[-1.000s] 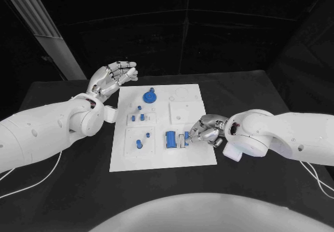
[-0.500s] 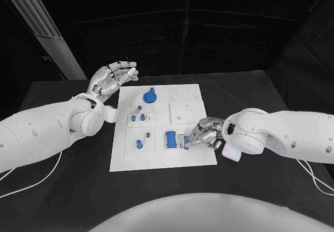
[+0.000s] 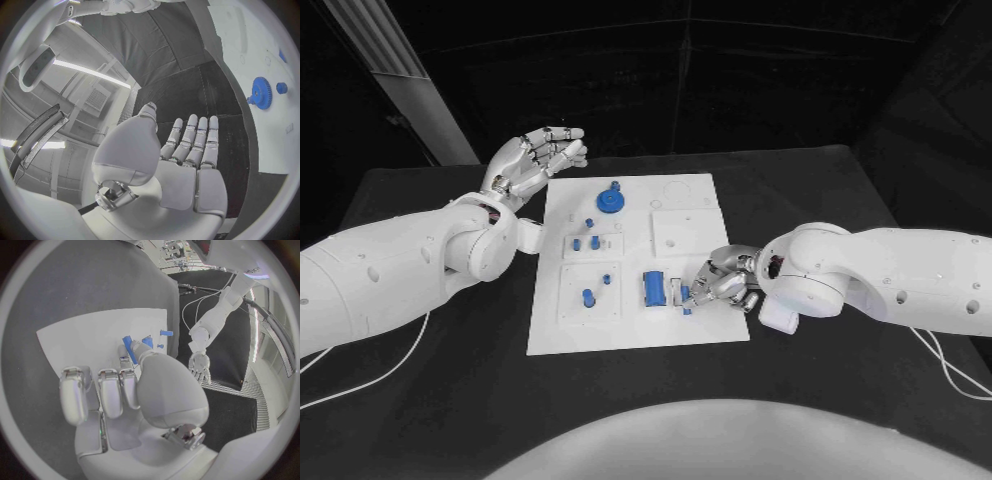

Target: Assemble the parts on the task board

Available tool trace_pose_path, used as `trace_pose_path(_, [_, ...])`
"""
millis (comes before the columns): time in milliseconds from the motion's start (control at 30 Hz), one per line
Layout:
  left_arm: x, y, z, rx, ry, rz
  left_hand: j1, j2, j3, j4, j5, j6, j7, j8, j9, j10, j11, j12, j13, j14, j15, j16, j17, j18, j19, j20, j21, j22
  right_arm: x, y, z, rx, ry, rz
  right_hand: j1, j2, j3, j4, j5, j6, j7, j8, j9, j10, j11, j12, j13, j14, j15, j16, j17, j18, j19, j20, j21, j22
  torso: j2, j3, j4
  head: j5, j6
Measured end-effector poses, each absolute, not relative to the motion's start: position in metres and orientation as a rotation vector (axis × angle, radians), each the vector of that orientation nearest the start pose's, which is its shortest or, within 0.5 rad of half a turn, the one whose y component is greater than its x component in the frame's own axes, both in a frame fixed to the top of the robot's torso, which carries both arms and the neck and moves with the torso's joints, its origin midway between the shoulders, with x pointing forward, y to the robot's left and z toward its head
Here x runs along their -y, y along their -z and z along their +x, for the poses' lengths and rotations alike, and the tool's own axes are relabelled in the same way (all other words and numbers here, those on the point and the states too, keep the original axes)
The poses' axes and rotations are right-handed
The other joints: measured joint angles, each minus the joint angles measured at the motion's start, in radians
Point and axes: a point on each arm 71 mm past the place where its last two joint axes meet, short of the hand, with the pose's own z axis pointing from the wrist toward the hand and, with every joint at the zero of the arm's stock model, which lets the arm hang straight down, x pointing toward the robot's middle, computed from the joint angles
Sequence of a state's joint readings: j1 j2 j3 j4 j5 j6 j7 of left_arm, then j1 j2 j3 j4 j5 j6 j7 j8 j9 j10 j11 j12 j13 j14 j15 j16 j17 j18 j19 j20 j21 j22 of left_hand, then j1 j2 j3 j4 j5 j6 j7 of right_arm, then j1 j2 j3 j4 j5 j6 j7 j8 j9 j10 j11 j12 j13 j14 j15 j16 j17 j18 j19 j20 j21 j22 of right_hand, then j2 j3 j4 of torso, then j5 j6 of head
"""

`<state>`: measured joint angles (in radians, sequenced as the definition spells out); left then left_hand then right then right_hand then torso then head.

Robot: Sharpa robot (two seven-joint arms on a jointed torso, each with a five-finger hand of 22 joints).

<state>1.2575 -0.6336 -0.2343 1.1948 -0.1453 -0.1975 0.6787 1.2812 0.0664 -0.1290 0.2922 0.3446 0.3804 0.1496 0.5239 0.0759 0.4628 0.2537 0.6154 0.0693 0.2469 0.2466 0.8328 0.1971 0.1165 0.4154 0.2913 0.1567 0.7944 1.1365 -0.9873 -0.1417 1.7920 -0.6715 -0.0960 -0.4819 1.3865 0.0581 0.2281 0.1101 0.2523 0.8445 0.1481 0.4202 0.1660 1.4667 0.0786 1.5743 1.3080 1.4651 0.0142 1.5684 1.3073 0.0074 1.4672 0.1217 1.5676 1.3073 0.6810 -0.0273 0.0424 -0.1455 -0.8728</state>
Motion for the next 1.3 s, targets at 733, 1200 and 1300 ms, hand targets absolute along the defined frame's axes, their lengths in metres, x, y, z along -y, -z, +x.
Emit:
trace_pose_path(733, [-0.1923, 0.2101, 0.5272, -1.388, 1.583, -0.707, 0.005, 0.005, -0.006, 0.000, 0.004, -0.004, 0.004, 0.005, -0.001, 0.000, 0.000, 0.000, 0.000, 0.000, 0.000, 0.000, -0.003, 0.000, 0.000, 0.000, 0.000, 0.000, 0.2054, 0.2630, 0.3846, -2.445, -0.730, 0.670, -0.016, -0.009, -0.017, 0.017, 0.002, 0.007, 0.000, -0.002, -0.001, 0.000, 0.000, 0.000, 0.000, 0.000, 0.000, 0.000, 0.000, 0.000, 0.000, 0.000, 0.000, 0.000, 0.000, 0.0000, 0.0000, 0.001, 0.000])
trace_pose_path(1200, [-0.1919, 0.2102, 0.5272, -1.389, 1.585, -0.707, 0.005, 0.005, -0.006, 0.000, 0.004, -0.004, 0.004, 0.005, -0.001, 0.000, 0.000, 0.000, 0.000, 0.000, 0.000, 0.004, -0.004, 0.000, 0.000, 0.000, 0.000, 0.000, 0.2060, 0.2627, 0.3851, -2.431, -0.727, 0.681, -0.034, -0.014, -0.050, 0.039, 0.004, -0.006, 0.006, -0.002, 0.002, 0.000, 0.000, 0.000, 0.000, 0.000, 0.000, 0.000, 0.000, 0.000, 0.000, 0.000, 0.000, 0.000, 0.000, -0.0002, 0.0000, 0.001, 0.000])
trace_pose_path(1300, [-0.1919, 0.2103, 0.5272, -1.389, 1.585, -0.707, 0.005, 0.005, -0.006, 0.000, 0.004, -0.004, 0.004, 0.005, -0.001, 0.000, 0.000, 0.000, 0.000, 0.000, 0.000, 0.004, -0.004, 0.000, 0.000, 0.000, 0.000, 0.000, 0.2058, 0.2626, 0.3852, -2.430, -0.727, 0.682, -0.048, -0.012, -0.063, 0.052, 0.004, -0.011, 0.004, -0.002, 0.003, 0.000, 0.000, 0.000, 0.000, 0.000, 0.000, 0.000, 0.000, 0.000, 0.000, 0.000, 0.000, 0.000, 0.000, -0.0002, 0.0000, 0.001, 0.000])
